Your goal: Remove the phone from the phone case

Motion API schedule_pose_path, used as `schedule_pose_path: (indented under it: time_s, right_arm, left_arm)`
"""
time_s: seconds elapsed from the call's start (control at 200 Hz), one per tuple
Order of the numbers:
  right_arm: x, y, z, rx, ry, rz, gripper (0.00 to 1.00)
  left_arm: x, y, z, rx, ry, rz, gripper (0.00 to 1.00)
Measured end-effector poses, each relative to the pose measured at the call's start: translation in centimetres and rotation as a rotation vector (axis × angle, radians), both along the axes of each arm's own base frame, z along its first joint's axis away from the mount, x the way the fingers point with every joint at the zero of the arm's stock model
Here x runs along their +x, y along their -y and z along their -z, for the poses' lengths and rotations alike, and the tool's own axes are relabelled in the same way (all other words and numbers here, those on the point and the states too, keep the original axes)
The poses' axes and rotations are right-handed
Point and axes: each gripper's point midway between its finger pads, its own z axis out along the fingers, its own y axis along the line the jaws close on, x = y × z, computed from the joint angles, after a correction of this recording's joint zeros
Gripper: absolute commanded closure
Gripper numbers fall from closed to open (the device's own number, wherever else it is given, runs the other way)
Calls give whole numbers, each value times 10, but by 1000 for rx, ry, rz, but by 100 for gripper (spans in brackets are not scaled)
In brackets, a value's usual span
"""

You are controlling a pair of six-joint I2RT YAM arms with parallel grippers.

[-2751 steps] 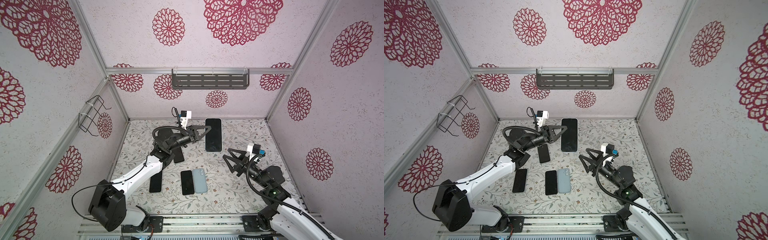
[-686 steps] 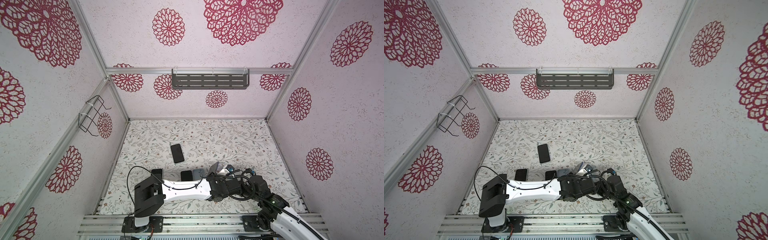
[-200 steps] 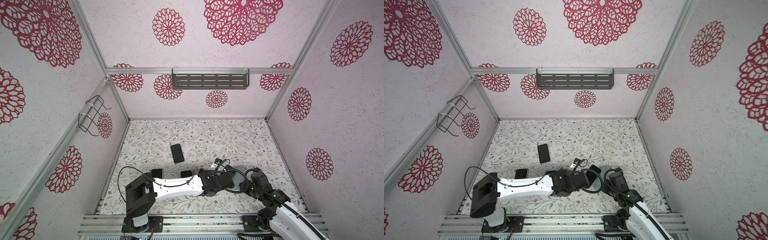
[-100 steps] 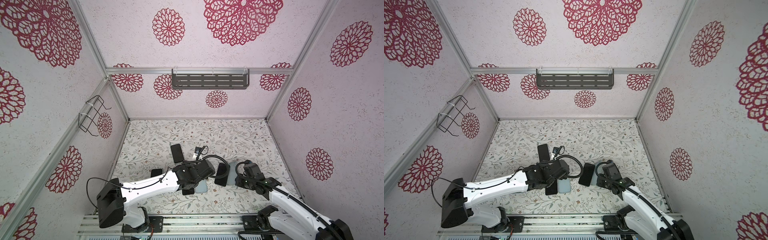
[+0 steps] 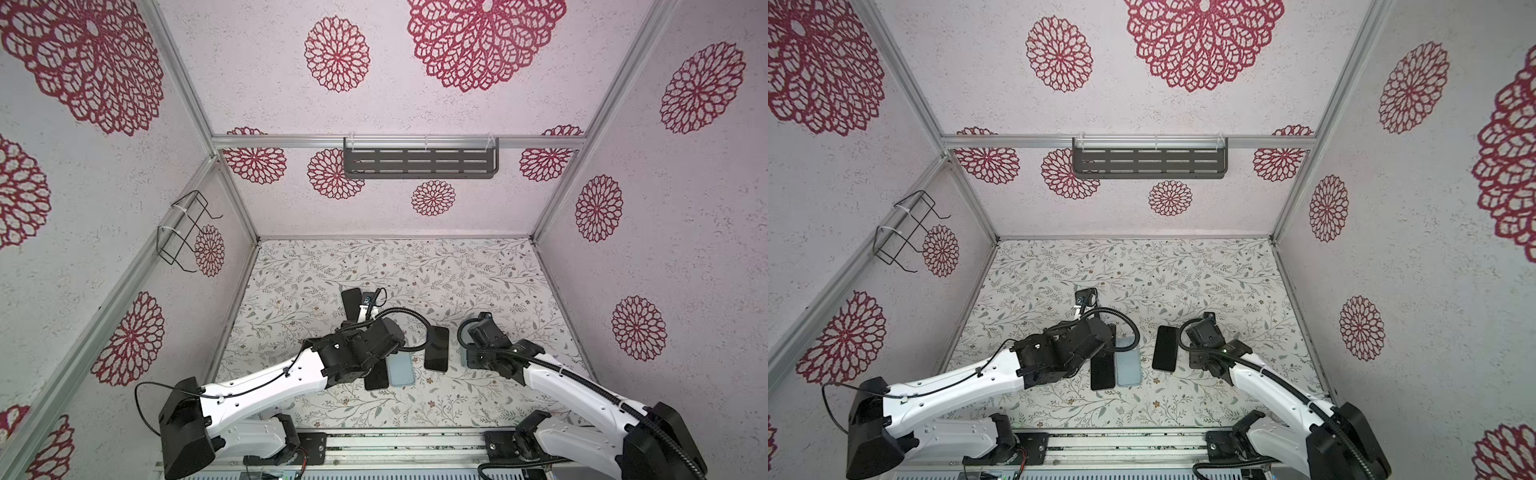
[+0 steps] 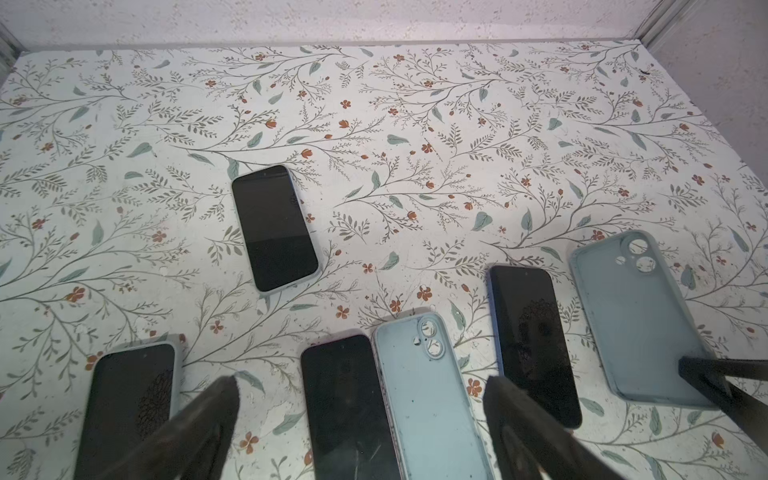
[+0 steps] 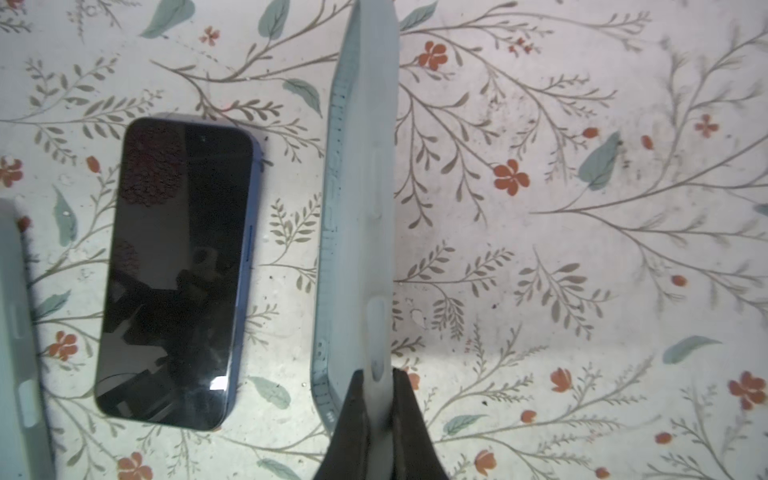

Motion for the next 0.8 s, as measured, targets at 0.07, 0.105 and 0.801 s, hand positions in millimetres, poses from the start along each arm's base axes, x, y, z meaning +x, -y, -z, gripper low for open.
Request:
schedule_pose_path:
  time_s: [0.07,0.105,0.801]
  right_arm:
    - [1,2,-2,-16,7,1,100]
    - [1,1,-2,-13,9,0,100]
    - [-11,-56,10,276,54,-259,100]
  left_arm:
    - [1,-2,-2,-5,4,-7,4]
    - [2,-3,-3,-8,6,-10,3]
    - [10,-58,-24,-71,25,-126,1]
